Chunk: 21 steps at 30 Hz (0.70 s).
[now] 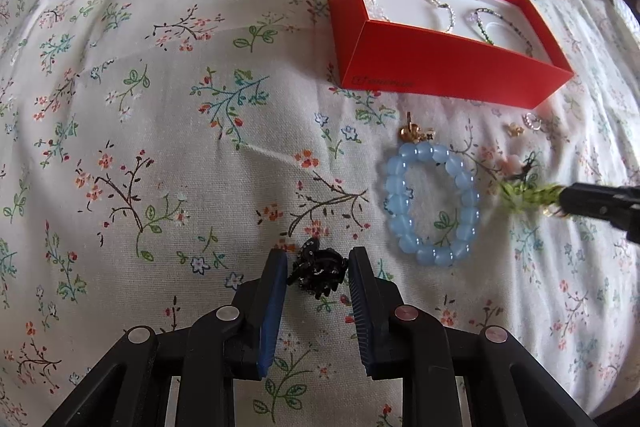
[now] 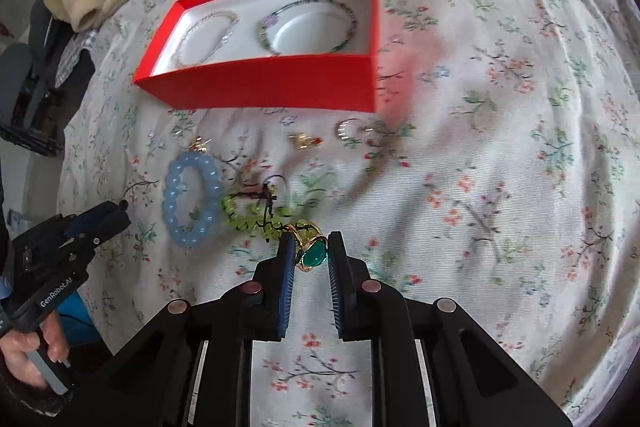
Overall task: Organize jewelry
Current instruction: 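Grasp the black hair clip with the left tool while the right tool grasps the green earrings, then lift the black hair clip with the left tool while the right tool lifts the green earrings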
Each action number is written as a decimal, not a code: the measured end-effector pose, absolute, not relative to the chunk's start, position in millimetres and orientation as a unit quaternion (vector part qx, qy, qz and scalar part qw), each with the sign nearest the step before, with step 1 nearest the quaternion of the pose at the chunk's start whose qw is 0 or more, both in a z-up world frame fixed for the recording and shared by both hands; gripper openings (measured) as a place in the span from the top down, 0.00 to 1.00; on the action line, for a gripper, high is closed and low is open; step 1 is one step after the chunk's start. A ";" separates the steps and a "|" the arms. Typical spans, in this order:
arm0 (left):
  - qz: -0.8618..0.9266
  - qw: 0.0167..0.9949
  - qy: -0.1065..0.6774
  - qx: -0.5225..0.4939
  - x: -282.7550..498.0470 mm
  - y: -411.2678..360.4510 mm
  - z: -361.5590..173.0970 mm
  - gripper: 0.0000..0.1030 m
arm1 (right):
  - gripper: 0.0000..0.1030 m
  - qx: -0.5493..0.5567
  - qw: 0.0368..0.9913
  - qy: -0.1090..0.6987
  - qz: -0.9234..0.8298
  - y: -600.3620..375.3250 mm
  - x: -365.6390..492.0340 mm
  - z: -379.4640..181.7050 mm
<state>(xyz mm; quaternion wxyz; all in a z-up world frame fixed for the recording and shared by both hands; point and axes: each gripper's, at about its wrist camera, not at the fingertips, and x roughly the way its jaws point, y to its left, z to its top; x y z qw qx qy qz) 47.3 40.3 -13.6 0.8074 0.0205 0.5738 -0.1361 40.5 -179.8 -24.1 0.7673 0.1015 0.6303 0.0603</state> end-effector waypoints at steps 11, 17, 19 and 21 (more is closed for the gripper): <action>-0.139 0.805 0.576 0.024 46.4 36.1 -14.5 0.74 | 0.67 0.055 0.784 0.618 0.035 -202.9 34.6 -9.6; -0.143 0.805 0.576 0.003 50.2 40.6 -11.3 0.71 | 0.51 0.057 0.796 0.598 0.077 -189.9 38.0 0.6; -0.143 0.806 0.575 -0.002 51.0 41.9 -10.4 0.71 | 0.51 0.051 0.794 0.599 0.089 -179.2 44.3 -2.9; -0.143 0.805 0.575 -0.003 51.4 42.4 -10.6 0.71 | 0.54 0.045 0.791 0.603 0.091 -171.1 50.3 -8.5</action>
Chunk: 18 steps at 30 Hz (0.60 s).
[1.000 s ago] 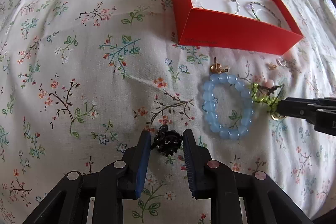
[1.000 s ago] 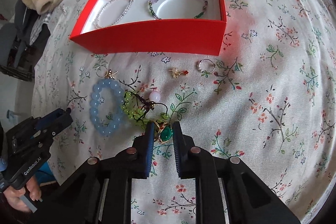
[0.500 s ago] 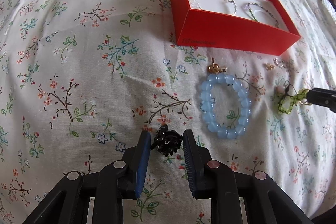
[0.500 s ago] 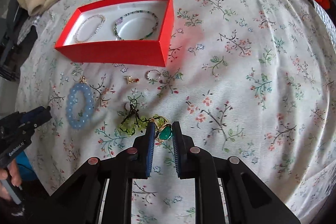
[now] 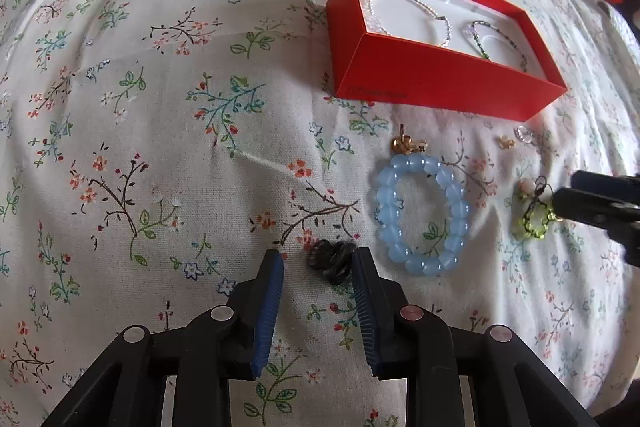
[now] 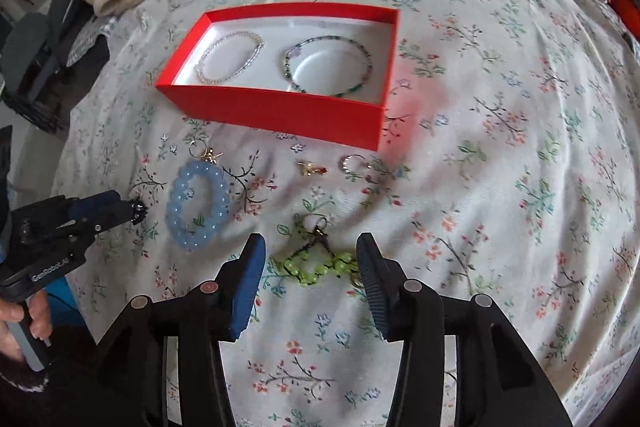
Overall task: Organize jewelry
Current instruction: 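Lift the black hair clip with the left tool while the right tool lifts the green earrings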
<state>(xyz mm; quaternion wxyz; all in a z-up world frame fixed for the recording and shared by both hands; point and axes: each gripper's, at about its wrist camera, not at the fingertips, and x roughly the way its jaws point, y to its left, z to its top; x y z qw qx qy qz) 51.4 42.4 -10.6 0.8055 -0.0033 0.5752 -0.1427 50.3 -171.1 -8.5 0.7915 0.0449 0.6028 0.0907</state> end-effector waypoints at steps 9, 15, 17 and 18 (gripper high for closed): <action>-0.148 0.804 0.575 -0.007 51.7 43.7 -9.0 0.70 | 0.98 0.039 0.777 0.622 0.082 -162.6 56.4 -24.3; -0.151 0.808 0.569 -0.015 53.0 48.5 -3.1 0.67 | 0.98 0.069 0.812 0.570 0.106 -166.0 42.8 22.2; -0.150 0.808 0.569 -0.016 52.8 49.6 -3.2 0.67 | 0.98 0.077 0.817 0.560 0.115 -166.1 41.5 30.0; -0.150 0.808 0.569 -0.016 52.8 49.8 -3.8 0.66 | 0.98 0.080 0.818 0.558 0.119 -165.8 41.9 30.7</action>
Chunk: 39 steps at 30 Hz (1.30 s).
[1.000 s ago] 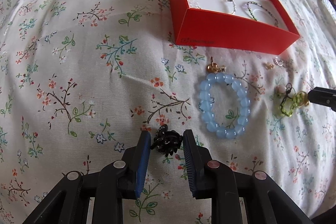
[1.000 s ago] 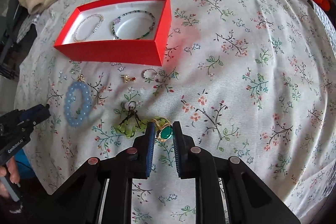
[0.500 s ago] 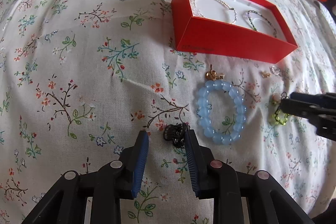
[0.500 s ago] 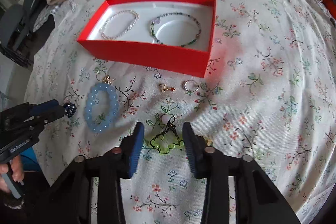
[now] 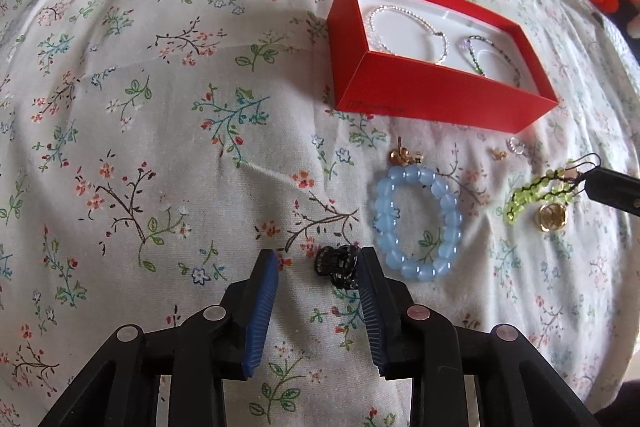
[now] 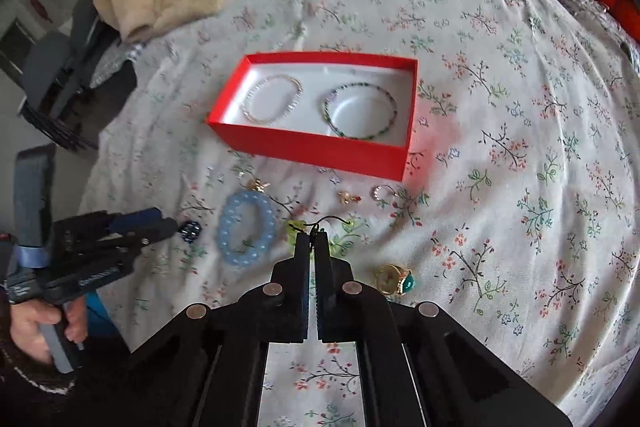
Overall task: Organize jewelry
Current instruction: 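Lift the black hair clip with the left tool while the right tool lifts the green earrings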
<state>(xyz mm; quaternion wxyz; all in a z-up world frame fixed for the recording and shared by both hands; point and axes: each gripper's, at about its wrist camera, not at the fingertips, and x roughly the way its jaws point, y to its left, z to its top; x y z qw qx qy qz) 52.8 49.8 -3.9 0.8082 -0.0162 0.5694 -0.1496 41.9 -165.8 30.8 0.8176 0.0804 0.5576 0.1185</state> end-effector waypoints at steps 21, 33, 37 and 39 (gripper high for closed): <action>-0.256 0.820 0.509 0.056 30.6 34.9 -21.5 0.63 | 0.44 -0.047 0.815 0.559 0.142 -148.4 29.8 -25.4; -0.281 0.831 0.471 0.098 23.7 30.4 -36.7 0.57 | 0.44 -0.080 0.824 0.525 0.196 -141.0 21.5 -44.6; -0.278 0.833 0.466 0.108 24.3 26.7 -37.8 0.57 | 0.44 -0.086 0.828 0.520 0.192 -138.4 22.3 -47.3; -0.276 0.833 0.465 0.115 24.0 26.0 -38.0 0.57 | 0.46 -0.087 0.830 0.518 0.189 -137.5 23.6 -47.3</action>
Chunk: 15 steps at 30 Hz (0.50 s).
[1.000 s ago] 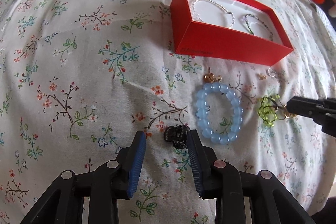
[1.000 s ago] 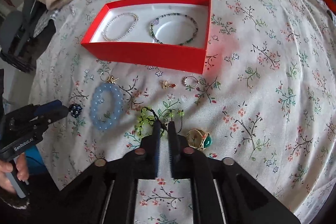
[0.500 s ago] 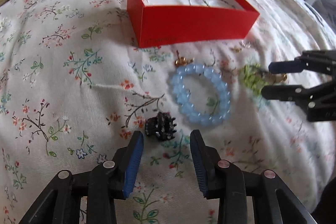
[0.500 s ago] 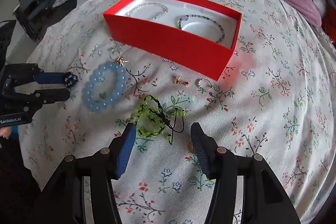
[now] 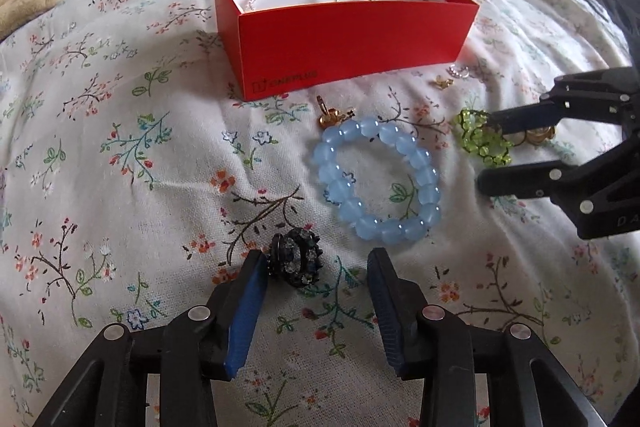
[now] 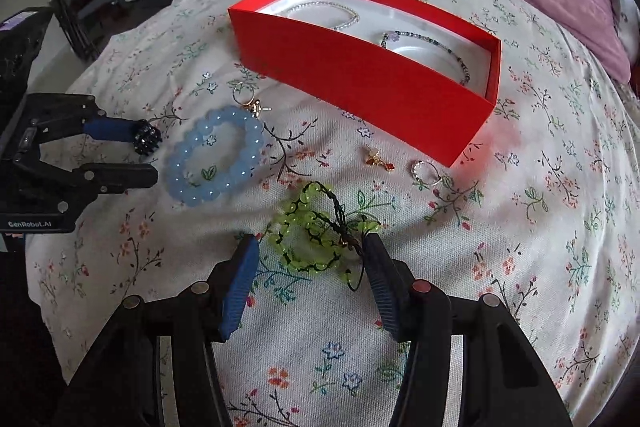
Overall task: Organize jewelry
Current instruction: 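Lift the black hair clip with the left tool while the right tool lifts the green earrings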
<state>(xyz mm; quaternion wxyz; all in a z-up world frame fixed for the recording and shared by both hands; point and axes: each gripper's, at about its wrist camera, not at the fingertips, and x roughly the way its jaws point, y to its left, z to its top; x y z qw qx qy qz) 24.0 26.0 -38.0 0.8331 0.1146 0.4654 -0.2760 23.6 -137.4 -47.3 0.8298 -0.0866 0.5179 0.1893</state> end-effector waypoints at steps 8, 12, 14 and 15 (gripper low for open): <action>-0.259 0.837 0.467 0.119 25.9 27.6 -36.2 0.72 | 0.80 -0.085 0.832 0.519 0.174 -136.9 30.6 -45.8; -0.255 0.837 0.469 0.117 25.9 28.9 -34.7 0.78 | 0.83 -0.088 0.832 0.520 0.171 -133.9 30.8 -44.5; -0.253 0.838 0.468 0.117 24.9 28.5 -33.1 0.78 | 0.83 -0.084 0.832 0.521 0.168 -132.8 31.7 -43.2; -0.253 0.838 0.469 0.116 25.0 28.3 -32.6 0.79 | 0.83 -0.082 0.832 0.522 0.168 -131.8 31.9 -42.6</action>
